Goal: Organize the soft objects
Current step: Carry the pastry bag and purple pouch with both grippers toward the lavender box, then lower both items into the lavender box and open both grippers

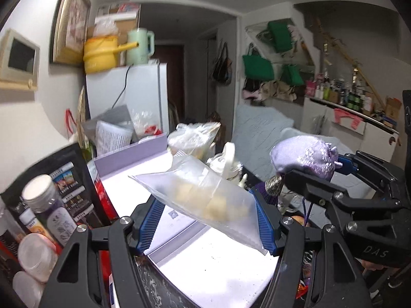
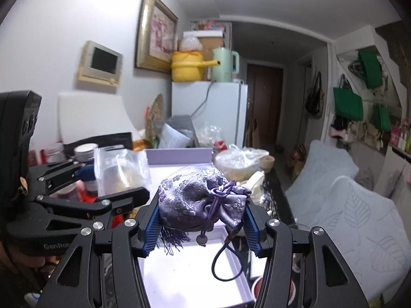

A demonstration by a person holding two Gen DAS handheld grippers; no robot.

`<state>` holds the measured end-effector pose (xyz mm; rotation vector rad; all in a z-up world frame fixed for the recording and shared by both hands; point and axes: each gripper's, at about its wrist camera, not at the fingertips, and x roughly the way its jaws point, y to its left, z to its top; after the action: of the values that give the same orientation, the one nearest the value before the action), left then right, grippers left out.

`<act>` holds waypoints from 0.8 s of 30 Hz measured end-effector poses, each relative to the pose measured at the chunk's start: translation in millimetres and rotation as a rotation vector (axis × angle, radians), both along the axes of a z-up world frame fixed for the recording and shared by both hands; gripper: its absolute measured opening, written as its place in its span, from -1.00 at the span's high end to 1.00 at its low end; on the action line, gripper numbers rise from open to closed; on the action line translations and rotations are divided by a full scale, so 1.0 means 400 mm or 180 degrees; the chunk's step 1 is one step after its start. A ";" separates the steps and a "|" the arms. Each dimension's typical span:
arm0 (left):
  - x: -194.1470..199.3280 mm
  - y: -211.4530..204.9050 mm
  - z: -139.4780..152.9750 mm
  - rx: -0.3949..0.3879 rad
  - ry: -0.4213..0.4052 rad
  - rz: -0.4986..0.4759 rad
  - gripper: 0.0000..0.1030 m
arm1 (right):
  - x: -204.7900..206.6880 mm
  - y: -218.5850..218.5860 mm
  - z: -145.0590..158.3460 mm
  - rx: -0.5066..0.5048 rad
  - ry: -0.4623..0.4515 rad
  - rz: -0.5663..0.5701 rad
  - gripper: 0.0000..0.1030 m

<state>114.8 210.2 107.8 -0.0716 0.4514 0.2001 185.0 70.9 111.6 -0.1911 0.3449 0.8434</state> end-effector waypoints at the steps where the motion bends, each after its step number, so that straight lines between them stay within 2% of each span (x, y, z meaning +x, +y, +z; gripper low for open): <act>1: 0.026 0.017 -0.012 -0.0051 0.0073 0.0033 -0.27 | 0.026 0.014 -0.008 -0.0022 0.0062 -0.0005 -0.05; 6: 0.111 0.061 -0.070 -0.0055 0.0335 0.0196 -0.27 | 0.117 0.073 -0.062 -0.0232 0.0191 -0.0021 -0.06; 12: 0.187 0.089 -0.151 -0.0053 0.0622 0.0293 -0.27 | 0.209 0.115 -0.146 -0.0372 0.0476 -0.0069 -0.06; 16: 0.227 0.111 -0.221 -0.0265 0.0854 0.0274 -0.27 | 0.247 0.123 -0.204 -0.0408 0.0641 -0.0071 -0.06; 24: 0.284 0.129 -0.339 -0.0351 0.1216 0.0311 -0.27 | 0.297 0.147 -0.320 -0.0603 0.0930 -0.0126 -0.06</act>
<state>228.5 261.7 -27.8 -0.1652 0.8409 0.2867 303.9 129.8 -16.3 -0.2368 0.7019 0.8000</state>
